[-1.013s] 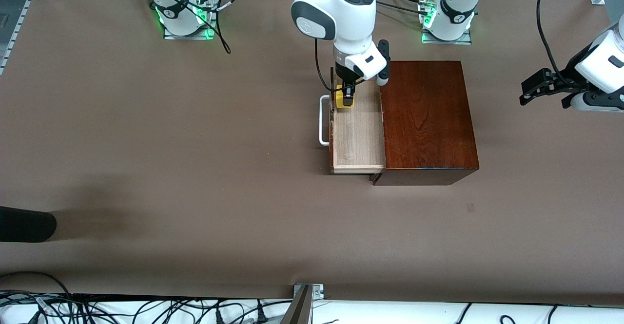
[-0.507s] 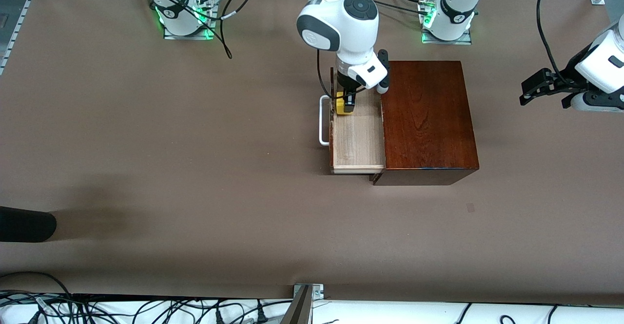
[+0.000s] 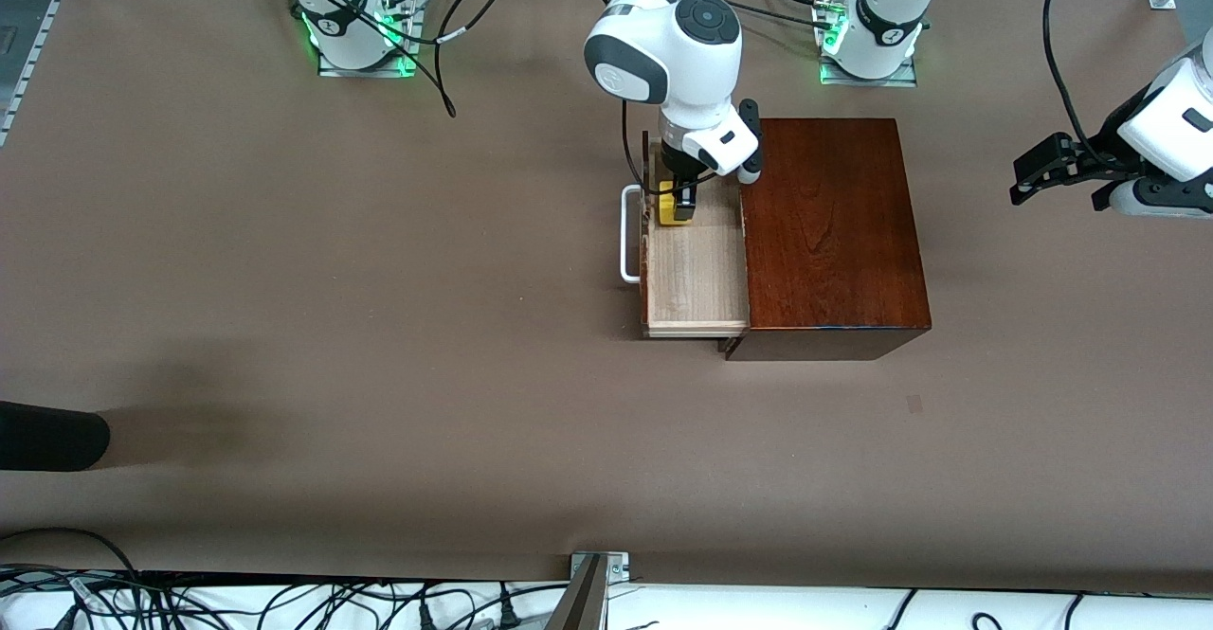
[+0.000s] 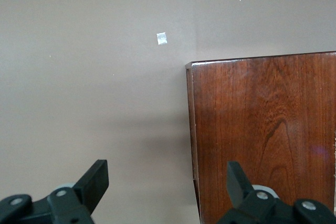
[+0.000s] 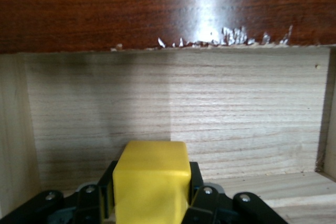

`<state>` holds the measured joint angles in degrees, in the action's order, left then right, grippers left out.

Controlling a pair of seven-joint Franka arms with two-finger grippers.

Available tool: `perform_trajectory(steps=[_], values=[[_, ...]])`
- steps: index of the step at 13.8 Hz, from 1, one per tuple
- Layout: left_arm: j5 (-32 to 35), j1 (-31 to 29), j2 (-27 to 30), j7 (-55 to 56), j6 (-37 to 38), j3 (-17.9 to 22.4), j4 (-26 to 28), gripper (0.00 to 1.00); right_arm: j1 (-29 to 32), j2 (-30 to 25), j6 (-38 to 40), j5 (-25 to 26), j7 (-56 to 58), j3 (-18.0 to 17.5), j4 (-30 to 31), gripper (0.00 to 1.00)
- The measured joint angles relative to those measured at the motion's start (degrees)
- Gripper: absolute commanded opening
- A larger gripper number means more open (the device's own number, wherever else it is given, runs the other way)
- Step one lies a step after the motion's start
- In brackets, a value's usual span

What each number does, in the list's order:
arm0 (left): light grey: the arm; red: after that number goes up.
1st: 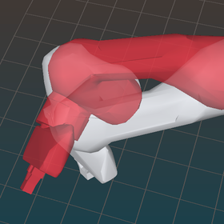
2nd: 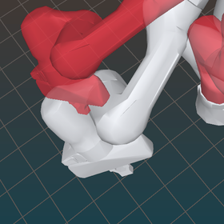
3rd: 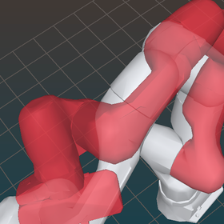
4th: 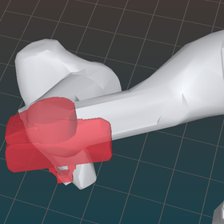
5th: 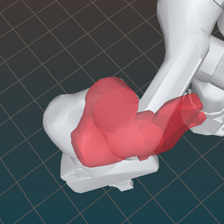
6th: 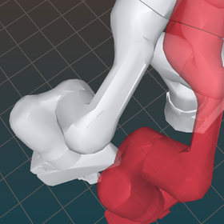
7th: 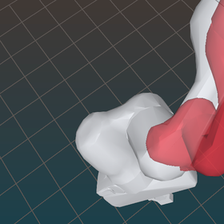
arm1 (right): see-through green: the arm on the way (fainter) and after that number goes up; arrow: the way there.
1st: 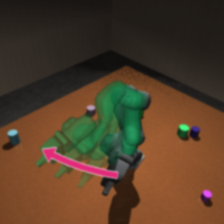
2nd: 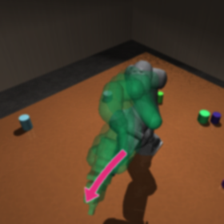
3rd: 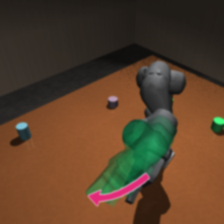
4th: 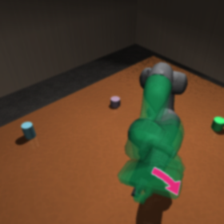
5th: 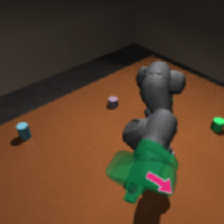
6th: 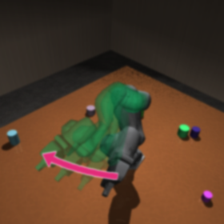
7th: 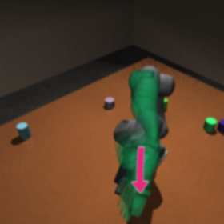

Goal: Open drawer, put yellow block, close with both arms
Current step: 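Lower the cube into the drawer and open the right gripper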

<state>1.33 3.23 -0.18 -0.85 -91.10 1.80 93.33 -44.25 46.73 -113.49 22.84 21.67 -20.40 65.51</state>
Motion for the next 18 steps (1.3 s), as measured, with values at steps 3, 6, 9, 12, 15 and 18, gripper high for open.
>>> perform_trajectory(steps=[3,6,9,12,15,18], values=[[0.0,0.0,0.0,0.0,0.0,0.0,0.0,1.0,-0.1,0.5,0.0,0.3,0.2,0.5,0.0,0.0],[0.0,0.0,0.0,0.0,0.0,0.0,0.0,1.0,-0.2,1.3,-0.2,0.7,0.4,0.6,0.0,0.0],[0.0,0.0,0.0,0.0,0.0,0.0,0.0,1.0,-0.3,1.9,-0.6,1.1,0.4,0.6,-0.2,1.0],[0.0,0.0,0.0,0.0,0.0,0.0,0.0,1.0,-0.3,2.0,-1.4,1.2,0.4,0.8,-0.3,1.0],[0.0,0.0,0.0,0.0,0.0,0.0,0.0,1.0,-0.2,1.7,-1.4,1.2,0.4,0.8,-1.5,1.0],[0.0,0.0,0.0,0.0,0.0,0.0,0.0,1.0,0.0,0.3,1.7,0.9,0.4,0.9,-6.0,1.0]])
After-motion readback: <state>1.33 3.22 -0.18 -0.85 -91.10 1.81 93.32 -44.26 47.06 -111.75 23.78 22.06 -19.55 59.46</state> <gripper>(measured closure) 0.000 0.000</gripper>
